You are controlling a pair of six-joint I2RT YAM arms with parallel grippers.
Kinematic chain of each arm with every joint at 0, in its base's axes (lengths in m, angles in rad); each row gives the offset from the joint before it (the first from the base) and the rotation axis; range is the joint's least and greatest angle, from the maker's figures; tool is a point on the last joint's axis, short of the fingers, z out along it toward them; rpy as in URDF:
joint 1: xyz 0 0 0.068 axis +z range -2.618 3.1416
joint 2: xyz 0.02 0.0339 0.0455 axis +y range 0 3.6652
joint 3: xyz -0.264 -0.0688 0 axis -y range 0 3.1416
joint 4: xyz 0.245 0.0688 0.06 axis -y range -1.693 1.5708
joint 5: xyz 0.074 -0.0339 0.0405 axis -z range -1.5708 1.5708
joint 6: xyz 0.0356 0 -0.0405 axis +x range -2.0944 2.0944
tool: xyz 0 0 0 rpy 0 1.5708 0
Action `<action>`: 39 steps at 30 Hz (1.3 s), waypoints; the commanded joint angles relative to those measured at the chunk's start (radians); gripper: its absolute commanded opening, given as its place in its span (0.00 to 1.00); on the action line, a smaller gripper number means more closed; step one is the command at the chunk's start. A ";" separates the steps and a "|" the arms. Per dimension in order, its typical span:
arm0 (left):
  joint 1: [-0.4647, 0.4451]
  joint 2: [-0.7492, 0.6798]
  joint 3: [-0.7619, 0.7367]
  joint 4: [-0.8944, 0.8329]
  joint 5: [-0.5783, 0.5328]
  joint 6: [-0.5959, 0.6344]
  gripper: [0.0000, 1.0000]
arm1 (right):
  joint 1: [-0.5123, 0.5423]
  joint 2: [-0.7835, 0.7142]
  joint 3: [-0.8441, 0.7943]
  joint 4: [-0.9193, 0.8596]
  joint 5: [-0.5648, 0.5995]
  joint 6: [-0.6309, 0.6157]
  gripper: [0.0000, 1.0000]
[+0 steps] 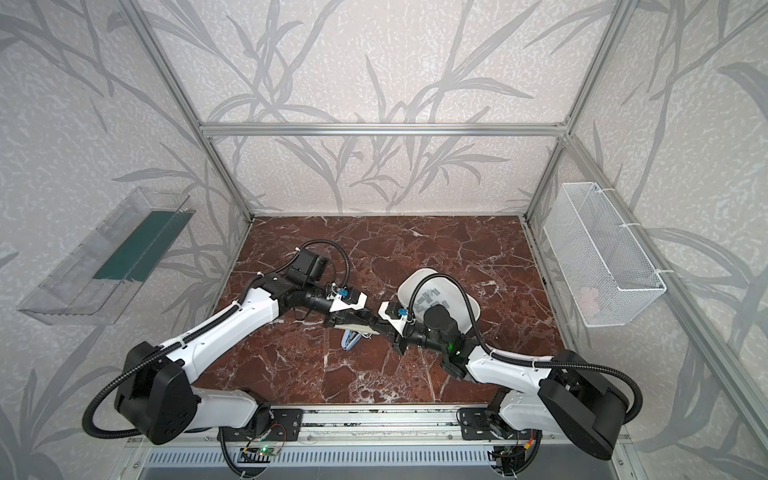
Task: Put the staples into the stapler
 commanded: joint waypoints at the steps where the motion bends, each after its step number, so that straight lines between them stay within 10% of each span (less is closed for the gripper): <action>1: 0.030 -0.029 0.010 0.119 0.071 0.008 0.00 | 0.007 -0.023 -0.084 -0.120 0.057 0.047 0.00; 14: 0.055 -0.056 -0.003 0.161 0.086 -0.018 0.00 | 0.034 0.022 -0.101 -0.136 0.149 0.049 0.00; 39: 0.096 -0.022 -0.185 0.836 -0.279 -0.407 0.03 | 0.304 -0.236 -0.255 -0.176 0.611 0.165 0.00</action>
